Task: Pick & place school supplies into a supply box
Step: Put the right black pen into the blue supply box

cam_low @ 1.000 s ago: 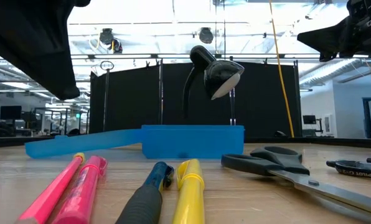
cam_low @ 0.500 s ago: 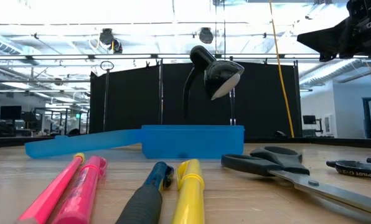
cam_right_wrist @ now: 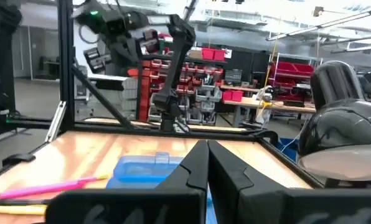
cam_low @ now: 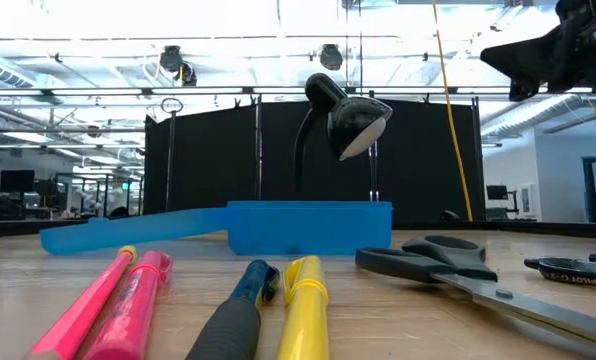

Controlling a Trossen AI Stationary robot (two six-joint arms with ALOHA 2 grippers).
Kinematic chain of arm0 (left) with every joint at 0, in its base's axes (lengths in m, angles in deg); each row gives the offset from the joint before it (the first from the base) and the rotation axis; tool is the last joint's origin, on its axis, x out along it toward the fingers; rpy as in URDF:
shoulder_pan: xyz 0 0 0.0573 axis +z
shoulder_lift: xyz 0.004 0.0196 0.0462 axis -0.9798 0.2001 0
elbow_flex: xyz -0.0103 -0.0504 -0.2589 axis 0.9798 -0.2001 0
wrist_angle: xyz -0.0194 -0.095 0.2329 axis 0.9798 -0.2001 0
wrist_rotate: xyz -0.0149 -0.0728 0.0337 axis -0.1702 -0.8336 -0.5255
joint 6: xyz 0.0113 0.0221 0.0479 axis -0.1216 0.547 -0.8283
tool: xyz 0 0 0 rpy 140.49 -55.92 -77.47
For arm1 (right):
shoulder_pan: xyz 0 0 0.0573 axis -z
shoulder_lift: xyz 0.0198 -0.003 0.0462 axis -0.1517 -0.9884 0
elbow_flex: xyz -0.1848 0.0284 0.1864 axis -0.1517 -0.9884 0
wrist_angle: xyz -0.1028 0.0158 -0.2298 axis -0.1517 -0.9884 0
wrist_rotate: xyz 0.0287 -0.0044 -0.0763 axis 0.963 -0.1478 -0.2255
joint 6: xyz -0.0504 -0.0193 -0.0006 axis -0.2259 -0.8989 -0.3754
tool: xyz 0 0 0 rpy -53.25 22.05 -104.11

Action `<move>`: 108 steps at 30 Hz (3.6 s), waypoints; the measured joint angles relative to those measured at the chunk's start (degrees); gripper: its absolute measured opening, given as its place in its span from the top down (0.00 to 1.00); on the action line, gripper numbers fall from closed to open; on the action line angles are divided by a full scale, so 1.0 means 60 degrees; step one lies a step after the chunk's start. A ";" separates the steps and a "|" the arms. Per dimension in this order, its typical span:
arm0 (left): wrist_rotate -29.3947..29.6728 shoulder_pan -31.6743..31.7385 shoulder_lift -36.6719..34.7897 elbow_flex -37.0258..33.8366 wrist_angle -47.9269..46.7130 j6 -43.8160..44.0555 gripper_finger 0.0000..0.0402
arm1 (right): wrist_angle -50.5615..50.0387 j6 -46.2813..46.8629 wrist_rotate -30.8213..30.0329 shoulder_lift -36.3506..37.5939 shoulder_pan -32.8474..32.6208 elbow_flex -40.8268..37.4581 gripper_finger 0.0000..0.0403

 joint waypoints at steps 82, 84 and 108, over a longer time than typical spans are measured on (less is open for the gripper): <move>-0.6188 0.5386 -0.4445 -0.6894 0.7809 -0.2168 0.94 | -1.2873 1.3029 0.1397 -1.3909 -0.4353 1.3415 1.00; -0.6306 0.5370 -0.4317 -0.6897 0.7770 -0.1974 0.93 | -1.2858 1.4354 0.1512 -1.4467 -0.4835 1.3851 1.00; -0.6206 0.5352 -0.4129 -0.6897 0.6646 -0.3528 0.93 | -1.0523 2.0442 0.1687 -1.6202 -0.4758 1.2314 0.92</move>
